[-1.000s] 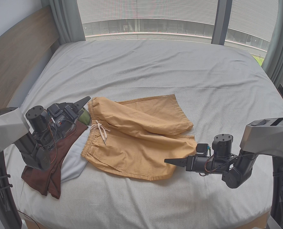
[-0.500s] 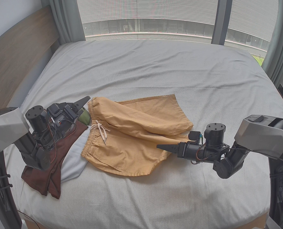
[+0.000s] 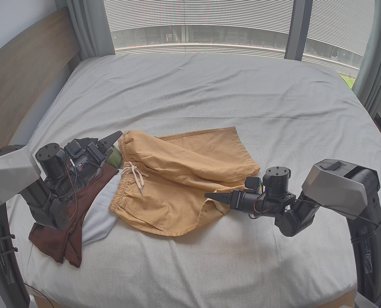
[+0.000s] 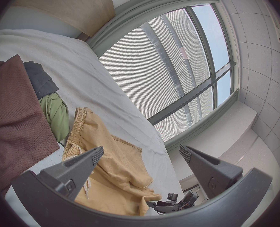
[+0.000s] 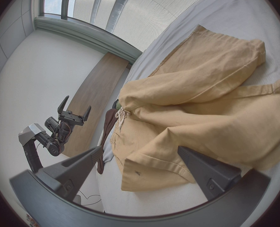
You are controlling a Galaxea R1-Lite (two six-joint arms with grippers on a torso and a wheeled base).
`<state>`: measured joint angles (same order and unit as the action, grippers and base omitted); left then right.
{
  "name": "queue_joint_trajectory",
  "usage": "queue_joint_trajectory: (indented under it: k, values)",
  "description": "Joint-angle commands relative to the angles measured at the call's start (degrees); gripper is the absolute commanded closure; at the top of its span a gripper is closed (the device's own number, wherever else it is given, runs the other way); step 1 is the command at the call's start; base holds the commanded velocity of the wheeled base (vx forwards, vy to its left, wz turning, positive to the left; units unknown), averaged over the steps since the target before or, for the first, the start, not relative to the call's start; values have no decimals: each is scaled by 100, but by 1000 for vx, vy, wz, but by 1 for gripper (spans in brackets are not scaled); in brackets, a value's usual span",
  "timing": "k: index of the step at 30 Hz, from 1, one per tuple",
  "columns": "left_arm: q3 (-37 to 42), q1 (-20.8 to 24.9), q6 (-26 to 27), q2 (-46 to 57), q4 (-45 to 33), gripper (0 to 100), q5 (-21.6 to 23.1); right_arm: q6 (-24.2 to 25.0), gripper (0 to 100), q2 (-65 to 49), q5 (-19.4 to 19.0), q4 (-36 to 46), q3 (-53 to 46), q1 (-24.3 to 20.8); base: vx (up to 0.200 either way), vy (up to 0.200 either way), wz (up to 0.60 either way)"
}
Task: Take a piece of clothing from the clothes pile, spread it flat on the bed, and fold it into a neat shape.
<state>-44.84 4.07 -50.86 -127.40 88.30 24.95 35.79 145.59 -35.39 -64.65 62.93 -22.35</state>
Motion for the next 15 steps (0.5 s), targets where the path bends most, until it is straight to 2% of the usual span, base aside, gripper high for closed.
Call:
queue_joint_trajectory:
  k: [1,4,10,15]
  values:
    - [1,6,-3,-30,3,0,1,-11,0,171,32,-4,18,2,0,0,0]
    - [1,-3,-12,-13,3,0,1,-20,0,66,313,-57,-61,2,0,0,0]
    - [-8,-12,-12,5,3,0,1,-28,0,-734,340,5,-791,64,0,0,0]
    - [-8,-3,-12,14,3,0,1,-55,0,-875,366,-13,-1274,81,0,0,0]
